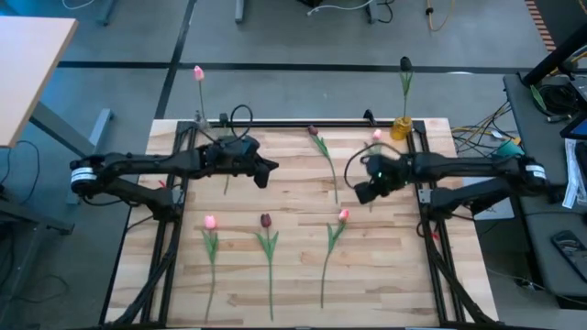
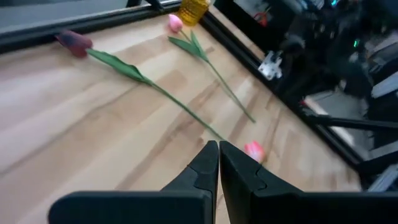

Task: Sort flowers into vase by color
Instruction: Put the top right pink flower into the transparent vase

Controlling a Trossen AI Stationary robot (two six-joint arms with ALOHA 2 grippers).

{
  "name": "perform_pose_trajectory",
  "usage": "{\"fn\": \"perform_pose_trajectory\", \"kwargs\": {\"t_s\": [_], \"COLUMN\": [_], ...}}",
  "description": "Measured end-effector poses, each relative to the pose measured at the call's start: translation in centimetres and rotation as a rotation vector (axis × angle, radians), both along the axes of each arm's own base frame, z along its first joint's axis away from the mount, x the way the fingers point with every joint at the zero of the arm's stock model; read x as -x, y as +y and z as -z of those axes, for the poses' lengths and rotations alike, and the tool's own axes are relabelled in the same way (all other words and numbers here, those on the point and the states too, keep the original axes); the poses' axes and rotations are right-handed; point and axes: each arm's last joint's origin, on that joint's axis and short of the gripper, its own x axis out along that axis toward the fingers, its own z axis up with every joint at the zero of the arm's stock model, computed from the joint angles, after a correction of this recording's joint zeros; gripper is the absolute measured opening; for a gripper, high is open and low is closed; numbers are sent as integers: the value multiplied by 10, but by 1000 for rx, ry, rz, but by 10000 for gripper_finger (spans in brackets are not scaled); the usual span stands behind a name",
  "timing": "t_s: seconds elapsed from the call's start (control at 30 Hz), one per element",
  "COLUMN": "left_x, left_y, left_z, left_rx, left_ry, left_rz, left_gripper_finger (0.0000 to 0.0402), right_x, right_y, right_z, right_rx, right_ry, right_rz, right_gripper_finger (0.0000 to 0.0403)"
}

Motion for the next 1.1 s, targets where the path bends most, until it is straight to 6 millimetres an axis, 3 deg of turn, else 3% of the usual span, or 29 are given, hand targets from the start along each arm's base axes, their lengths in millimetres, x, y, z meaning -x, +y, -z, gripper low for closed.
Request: {"fn": "perform_pose_trajectory", "kwargs": {"t_s": [0.2, 0.37, 0.47, 0.57, 0.67, 0.77, 0.97, 1.1], "left_x": [5, 7, 7, 6, 4, 3, 2, 2], "left_y": [-6, -7, -7, -6, -6, -6, -6, -6], "left_z": [19, 26, 26, 22, 17, 13, 12, 13], "left_rx": [48, 48, 26, 3, -18, -27, -39, -24], "left_ry": [-57, -39, -39, -46, -59, -67, -68, -68], "left_rz": [52, 71, 80, 89, 118, 126, 131, 124], "left_gripper_finger": [0, 0, 0, 0, 0, 0, 0, 0], "right_x": [-14, -27, -33, -37, -39, -36, -17, 2], "right_y": [49, 89, 102, 101, 87, 59, -21, -73], "right_z": [12, 27, 37, 46, 46, 41, 21, 19], "right_rx": [-120, -182, -141, -83, -12, 47, 138, 220], "right_ry": [54, 60, 93, 120, 148, 191, 201, 248], "right_rz": [16, 155, 241, 323, 376, 384, 409, 450], "right_gripper_finger": [169, 179, 180, 180, 180, 180, 180, 180]}}
